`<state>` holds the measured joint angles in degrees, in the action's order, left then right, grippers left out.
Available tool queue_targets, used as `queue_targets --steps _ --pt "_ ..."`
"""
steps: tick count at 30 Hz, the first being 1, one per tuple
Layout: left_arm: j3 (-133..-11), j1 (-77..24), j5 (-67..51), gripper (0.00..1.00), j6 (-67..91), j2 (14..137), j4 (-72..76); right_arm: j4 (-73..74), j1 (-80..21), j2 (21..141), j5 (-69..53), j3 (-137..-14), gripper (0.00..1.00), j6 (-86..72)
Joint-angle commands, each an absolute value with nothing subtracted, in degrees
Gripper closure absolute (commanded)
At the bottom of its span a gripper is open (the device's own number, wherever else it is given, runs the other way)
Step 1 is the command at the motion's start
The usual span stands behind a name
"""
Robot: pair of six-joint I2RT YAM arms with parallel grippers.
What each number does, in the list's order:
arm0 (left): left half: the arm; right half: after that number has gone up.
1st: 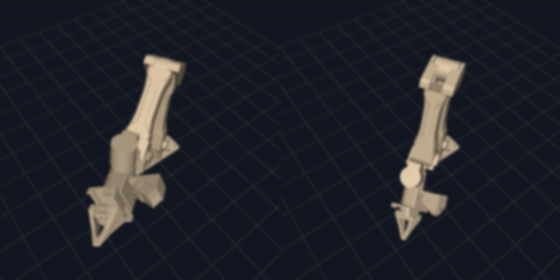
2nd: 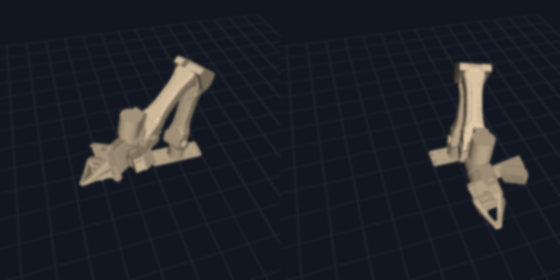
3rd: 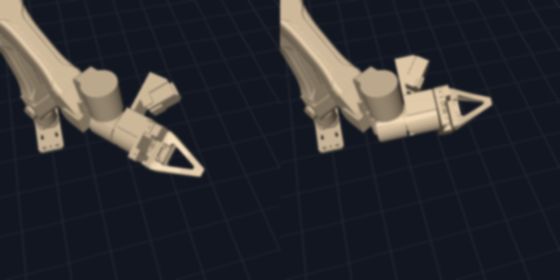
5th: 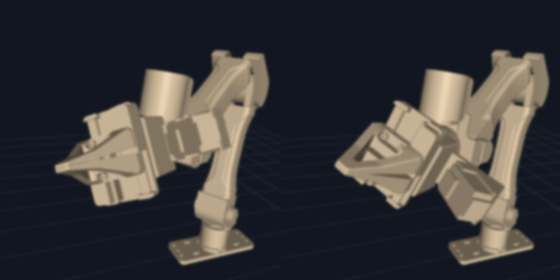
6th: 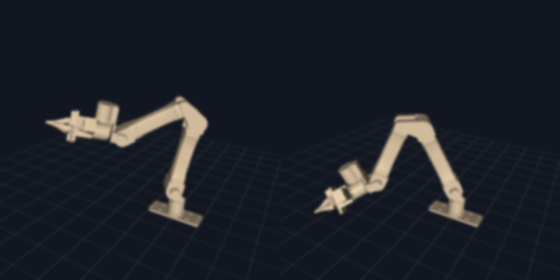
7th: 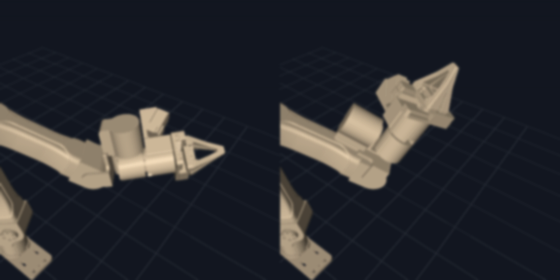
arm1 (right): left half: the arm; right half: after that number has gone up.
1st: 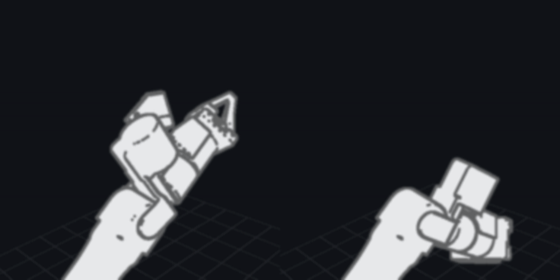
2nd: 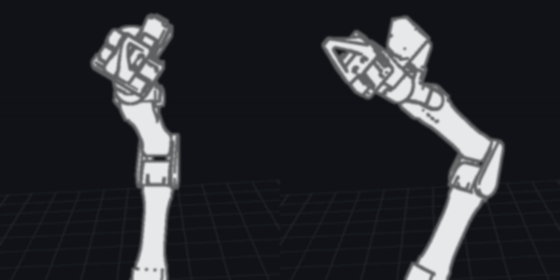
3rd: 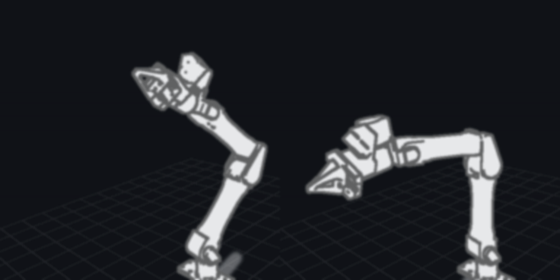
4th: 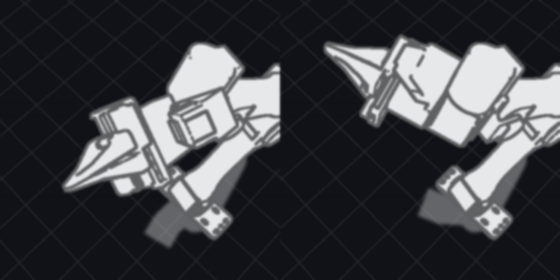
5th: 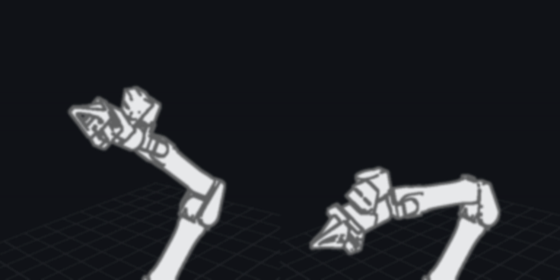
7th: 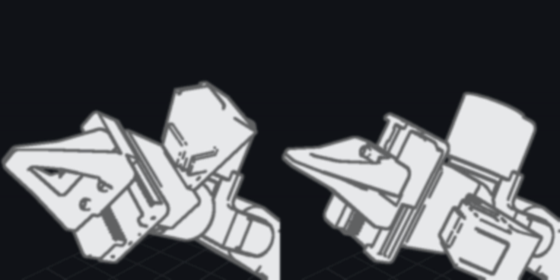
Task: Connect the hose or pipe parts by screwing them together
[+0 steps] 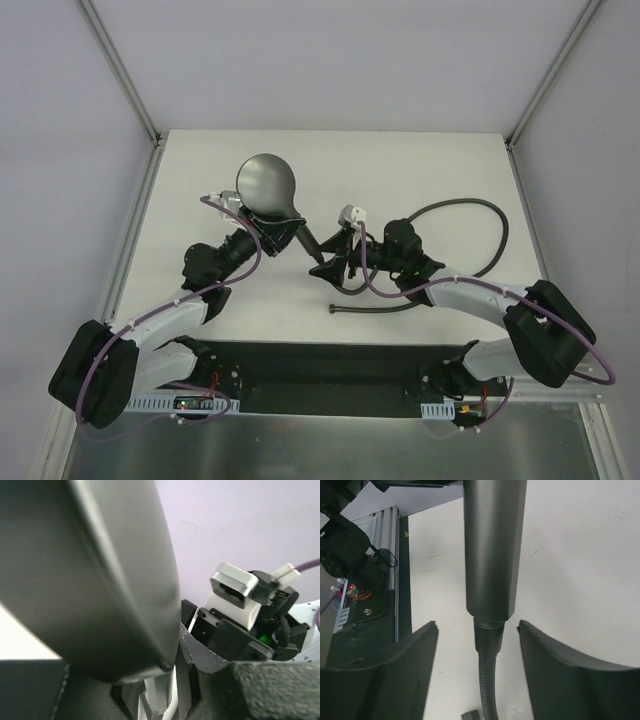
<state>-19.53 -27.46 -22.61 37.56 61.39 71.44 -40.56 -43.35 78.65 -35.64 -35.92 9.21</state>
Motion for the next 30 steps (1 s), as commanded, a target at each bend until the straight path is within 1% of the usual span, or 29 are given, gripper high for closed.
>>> queue_targets --steps 1,2,3,5,6,10,11,12,14,15,19,25,28,29,30 --pt "-24.3 -28.1 -19.4 1.00 32.7 58.6 72.2 -42.6 -44.6 74.0 -31.8 -35.2 0.26 11.3" --pt "-25.0 -28.1 -17.2 1.00 31.7 58.2 69.8 -41.0 -45.3 73.2 -29.2 -35.1 0.18 12.5" --pt "-25.5 -28.2 -15.9 1.00 31.5 57.7 65.3 -39.0 -47.3 71.6 -22.6 -35.3 0.15 14.1" --pt "-26.5 -28.3 -13.3 1.00 31.9 56.3 61.9 -34.4 -49.6 70.3 -15.6 -35.8 0.12 18.5" --pt "-26.9 -28.3 -10.5 1.00 32.3 55.7 59.9 -33.4 -52.6 69.5 -7.0 -35.9 0.11 19.9" --pt "-27.9 -28.6 -5.1 1.00 35.3 53.0 50.5 -30.9 -59.9 70.5 13.5 -38.7 0.05 27.1" --pt "-28.0 -28.7 -4.6 1.00 36.3 52.6 49.5 -30.8 -61.4 71.2 17.4 -39.4 0.05 29.9" --pt "-28.0 -28.8 -4.0 1.00 36.8 52.2 48.7 -30.9 -64.0 72.9 23.9 -40.2 0.04 31.7" --pt "-28.4 -28.9 -2.5 1.00 38.6 50.9 45.5 -31.6 -66.3 75.2 30.2 -43.0 0.04 35.5" --pt "-28.6 -29.1 -1.9 1.00 39.3 50.4 44.5 -32.1 -68.4 77.7 35.4 -43.9 0.04 36.8" --pt "-29.0 -29.3 2.4 1.00 42.4 47.2 40.4 -34.9 -72.2 84.4 44.2 -48.9 0.04 43.5" --pt "-31.2 -29.3 4.7 1.00 43.8 44.3 33.3 -35.2 -74.7 91.8 48.8 -54.8 0.14 45.1" --pt "-31.7 -29.3 5.7 1.00 43.7 43.2 31.2 -35.6 -75.0 93.2 50.2 -56.0 0.25 44.1" --pt "-31.8 -29.4 6.0 1.00 43.8 42.9 30.7 -35.9 -74.9 93.5 50.2 -56.0 0.34 44.2" --pt "-31.9 -29.4 6.1 1.00 43.8 42.7 30.3 -36.5 -75.0 93.4 49.8 -56.0 0.40 44.1"
